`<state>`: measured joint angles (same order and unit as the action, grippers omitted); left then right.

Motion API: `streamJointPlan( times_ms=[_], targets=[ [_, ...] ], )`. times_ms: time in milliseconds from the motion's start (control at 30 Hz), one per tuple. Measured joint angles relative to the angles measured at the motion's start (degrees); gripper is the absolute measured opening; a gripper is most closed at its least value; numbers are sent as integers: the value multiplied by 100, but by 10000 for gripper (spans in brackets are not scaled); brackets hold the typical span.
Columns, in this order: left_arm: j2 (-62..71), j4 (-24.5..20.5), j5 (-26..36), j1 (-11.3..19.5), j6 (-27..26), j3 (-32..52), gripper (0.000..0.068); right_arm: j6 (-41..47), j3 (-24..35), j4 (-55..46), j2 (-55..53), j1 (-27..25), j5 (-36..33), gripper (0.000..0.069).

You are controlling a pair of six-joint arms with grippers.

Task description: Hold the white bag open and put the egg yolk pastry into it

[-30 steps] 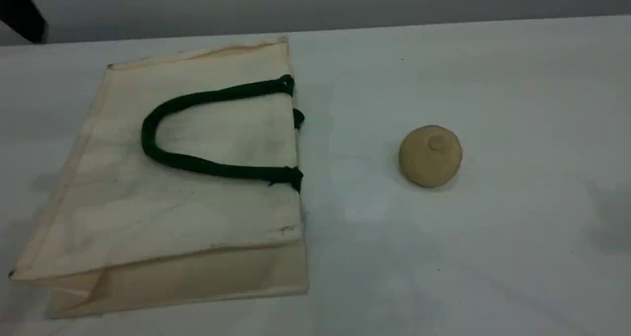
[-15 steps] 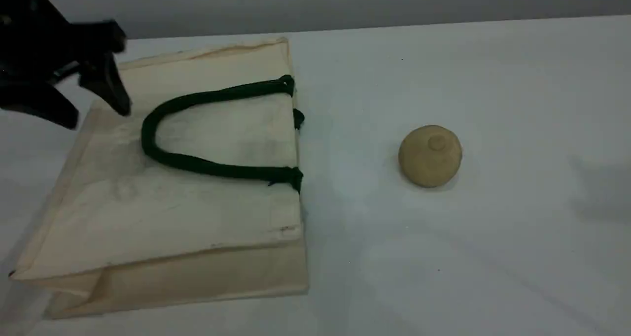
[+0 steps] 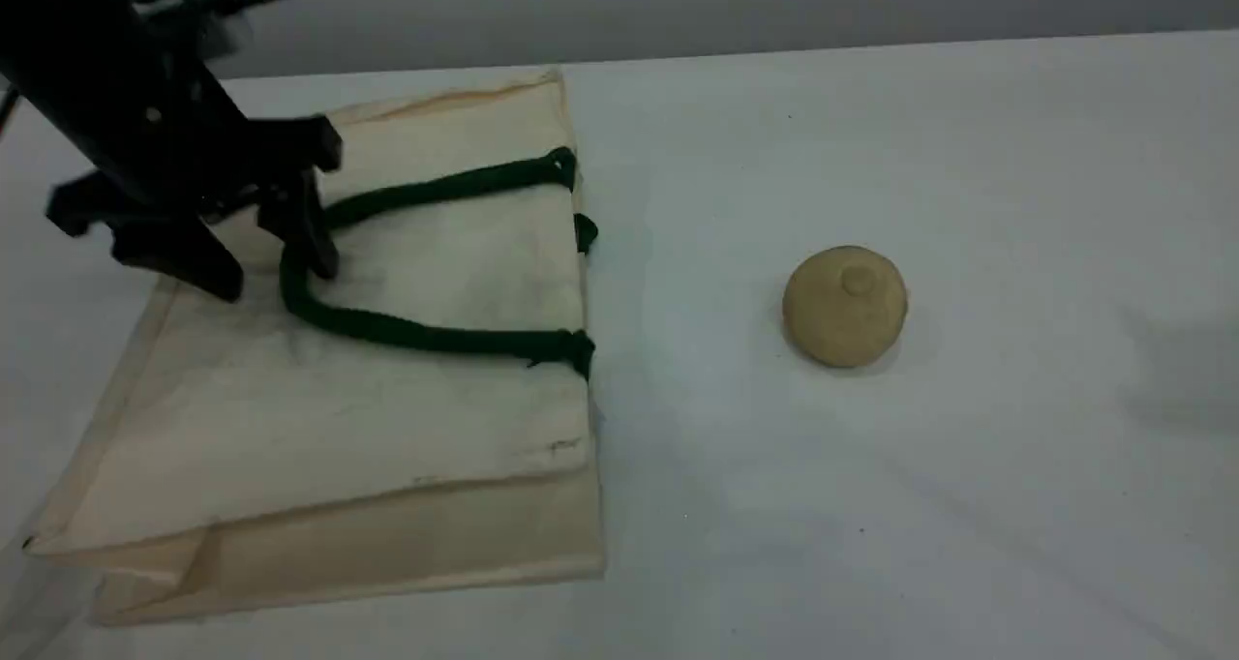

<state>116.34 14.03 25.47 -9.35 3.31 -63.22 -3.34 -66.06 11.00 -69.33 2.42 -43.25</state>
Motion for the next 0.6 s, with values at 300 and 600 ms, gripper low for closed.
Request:
streamJointPlan(
  times_ms=[300, 600],
  targets=[
    [222, -11, -150, 2, 0, -18, 447, 0, 0, 0, 5, 0, 8, 531],
    [242, -30, -79, 2, -420, -48, 131, 0, 0, 0, 5, 0, 12, 531]
  ],
)
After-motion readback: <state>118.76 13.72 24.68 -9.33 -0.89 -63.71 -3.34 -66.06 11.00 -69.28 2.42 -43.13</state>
